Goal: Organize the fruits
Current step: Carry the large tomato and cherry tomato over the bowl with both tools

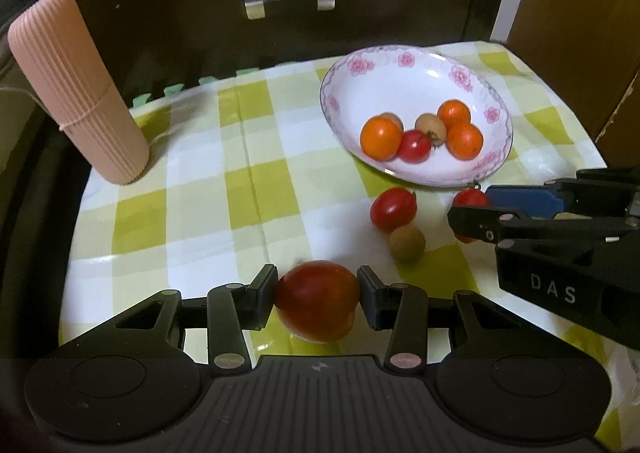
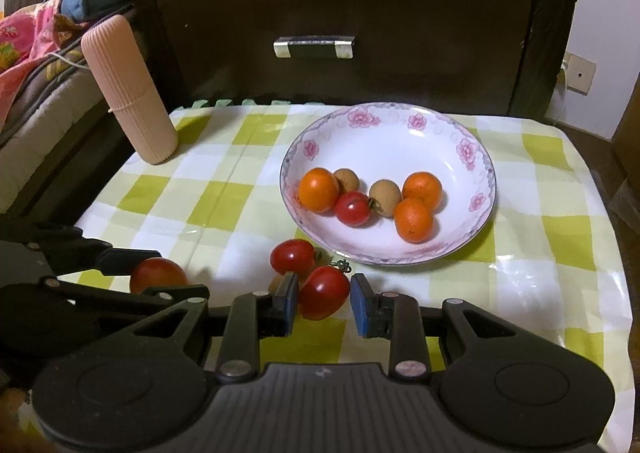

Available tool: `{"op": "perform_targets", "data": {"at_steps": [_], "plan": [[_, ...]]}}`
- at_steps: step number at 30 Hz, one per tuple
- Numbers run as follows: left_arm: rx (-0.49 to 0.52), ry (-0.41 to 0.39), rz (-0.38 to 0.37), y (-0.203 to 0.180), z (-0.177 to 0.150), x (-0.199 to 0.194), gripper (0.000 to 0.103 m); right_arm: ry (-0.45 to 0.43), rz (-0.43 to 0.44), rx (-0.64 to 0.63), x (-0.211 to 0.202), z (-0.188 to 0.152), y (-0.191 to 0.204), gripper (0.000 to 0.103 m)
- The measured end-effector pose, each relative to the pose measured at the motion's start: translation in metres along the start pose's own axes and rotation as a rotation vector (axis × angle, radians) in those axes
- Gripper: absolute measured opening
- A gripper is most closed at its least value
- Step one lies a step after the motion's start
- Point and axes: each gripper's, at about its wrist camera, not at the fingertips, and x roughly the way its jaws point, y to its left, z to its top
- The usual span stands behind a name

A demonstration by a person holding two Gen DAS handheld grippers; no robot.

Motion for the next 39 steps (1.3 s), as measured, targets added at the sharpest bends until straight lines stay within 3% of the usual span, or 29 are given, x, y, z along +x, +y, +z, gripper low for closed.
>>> {"op": "perform_targets", "data": {"at_steps": [17,39], "plan": [[-0.004,-0.034,-0.020,-0.008,0.018,0.000,0.051,-0.025,-0.012,0.023,-0.003,0.009,-0.006,0.027],[0.022,-0.055,-0.020,-0.027,0.057,0.026,0.051,-0.044,-0.043,0.107,0.014,0.034,-0.043,0.028]]}}
